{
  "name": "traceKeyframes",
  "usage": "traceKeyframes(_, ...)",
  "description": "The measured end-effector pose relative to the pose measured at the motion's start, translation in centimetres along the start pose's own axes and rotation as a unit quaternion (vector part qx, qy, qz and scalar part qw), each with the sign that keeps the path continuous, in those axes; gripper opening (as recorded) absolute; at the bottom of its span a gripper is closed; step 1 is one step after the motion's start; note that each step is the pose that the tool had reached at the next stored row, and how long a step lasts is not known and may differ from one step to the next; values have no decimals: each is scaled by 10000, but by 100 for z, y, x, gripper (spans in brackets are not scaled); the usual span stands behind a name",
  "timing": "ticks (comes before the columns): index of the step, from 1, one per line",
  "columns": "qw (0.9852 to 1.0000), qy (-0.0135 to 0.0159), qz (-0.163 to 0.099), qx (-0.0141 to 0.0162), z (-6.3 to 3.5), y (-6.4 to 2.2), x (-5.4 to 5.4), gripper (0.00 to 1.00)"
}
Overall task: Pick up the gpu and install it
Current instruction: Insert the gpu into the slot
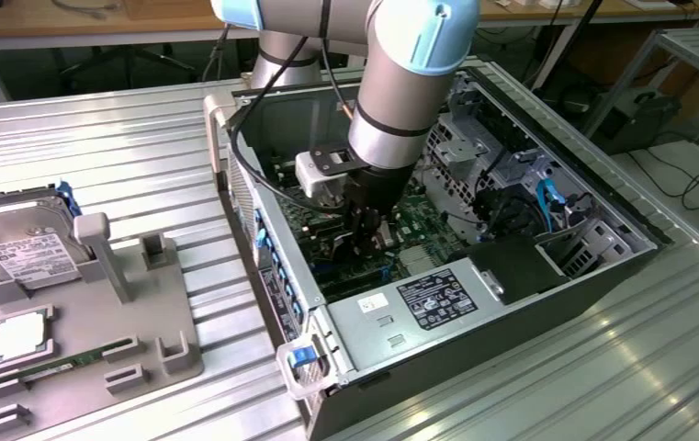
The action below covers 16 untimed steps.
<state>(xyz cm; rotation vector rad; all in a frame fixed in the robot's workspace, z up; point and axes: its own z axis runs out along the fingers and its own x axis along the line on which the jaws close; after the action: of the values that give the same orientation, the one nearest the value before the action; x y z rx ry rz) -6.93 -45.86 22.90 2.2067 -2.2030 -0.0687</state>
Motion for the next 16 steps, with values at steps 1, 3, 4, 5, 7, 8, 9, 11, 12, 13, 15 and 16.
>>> traceKeyframes(1,10000,-1,0,1,3,0,0,27)
traceKeyframes(3,10000,-4,0,2,6,0,-1,27)
traceKeyframes(4,10000,-5,0,2,6,0,-1,27)
traceKeyframes(5,10000,-5,0,2,6,0,-1,27)
traceKeyframes(7,10000,-26,0,10,23,-1,-6,29)
traceKeyframes(8,10000,-12,1,7,13,0,-3,29)
traceKeyframes(9,10000,-7,0,5,5,1,-2,35)
traceKeyframes(11,10000,-6,0,7,-45,2,-2,35)
traceKeyframes(12,10000,-4,-1,12,-82,4,-3,35)
traceKeyframes(13,10000,3,-1,15,-121,5,-3,35)
traceKeyframes(15,10000,4,0,17,-221,10,-5,35)
traceKeyframes(16,10000,4,0,20,-287,14,-6,35)
